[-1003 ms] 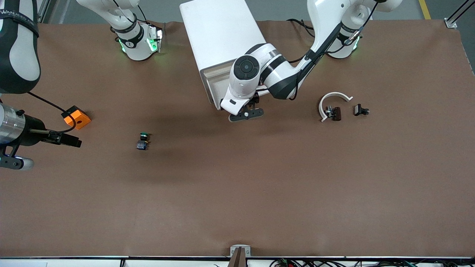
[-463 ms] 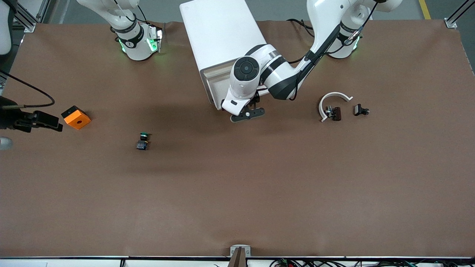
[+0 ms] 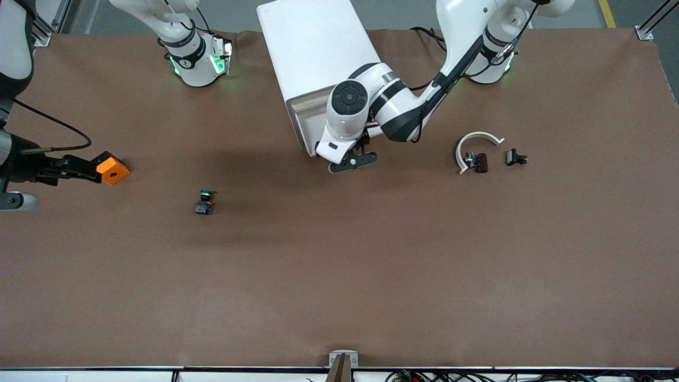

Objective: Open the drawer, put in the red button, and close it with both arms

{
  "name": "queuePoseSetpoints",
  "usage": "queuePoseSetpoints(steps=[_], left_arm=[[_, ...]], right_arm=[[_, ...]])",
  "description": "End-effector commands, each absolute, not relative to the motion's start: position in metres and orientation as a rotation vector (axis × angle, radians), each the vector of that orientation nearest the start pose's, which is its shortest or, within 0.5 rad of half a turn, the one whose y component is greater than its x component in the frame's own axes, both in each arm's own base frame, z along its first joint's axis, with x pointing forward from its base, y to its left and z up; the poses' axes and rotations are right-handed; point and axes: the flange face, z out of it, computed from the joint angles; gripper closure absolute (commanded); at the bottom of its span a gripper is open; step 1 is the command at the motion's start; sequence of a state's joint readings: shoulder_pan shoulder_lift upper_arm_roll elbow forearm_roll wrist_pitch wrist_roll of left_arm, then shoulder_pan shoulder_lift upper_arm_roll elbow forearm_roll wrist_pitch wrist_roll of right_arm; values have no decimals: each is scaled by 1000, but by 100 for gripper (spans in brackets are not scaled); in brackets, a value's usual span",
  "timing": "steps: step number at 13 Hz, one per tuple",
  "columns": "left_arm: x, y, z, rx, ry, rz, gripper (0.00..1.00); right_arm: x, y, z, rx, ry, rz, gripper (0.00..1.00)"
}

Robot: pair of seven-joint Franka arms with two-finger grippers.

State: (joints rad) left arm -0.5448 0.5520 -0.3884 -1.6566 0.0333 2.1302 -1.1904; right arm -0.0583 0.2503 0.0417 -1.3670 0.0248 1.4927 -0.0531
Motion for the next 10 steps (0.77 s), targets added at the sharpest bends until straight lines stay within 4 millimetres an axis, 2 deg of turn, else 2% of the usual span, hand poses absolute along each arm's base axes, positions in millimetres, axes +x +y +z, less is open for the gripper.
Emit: queuePoseSetpoints(steps=[1,2,3,5,7,10], left_arm=[[409,-532,306,-3132,-472,266,0],[408,-532,305,-3126,-473,271,0],[406,-534,304,-3124,-468,274,0],[397,-539,302,-3115,-449,282,0],[386,-543,300,-3086,-450,300,0],[378,-547,299,-3067,-466,310,0]], right_arm=[[615,-8,566,-3102,-88,203,0],[613,3,567,-3104,-114,223,0],[612,6,566,-3099,-119,237,0],[605,-1,559,-3047,-133,330,0],[588,-44,571,-3016,-32,393,0],[569,-66,595,-2972,46,370,0]])
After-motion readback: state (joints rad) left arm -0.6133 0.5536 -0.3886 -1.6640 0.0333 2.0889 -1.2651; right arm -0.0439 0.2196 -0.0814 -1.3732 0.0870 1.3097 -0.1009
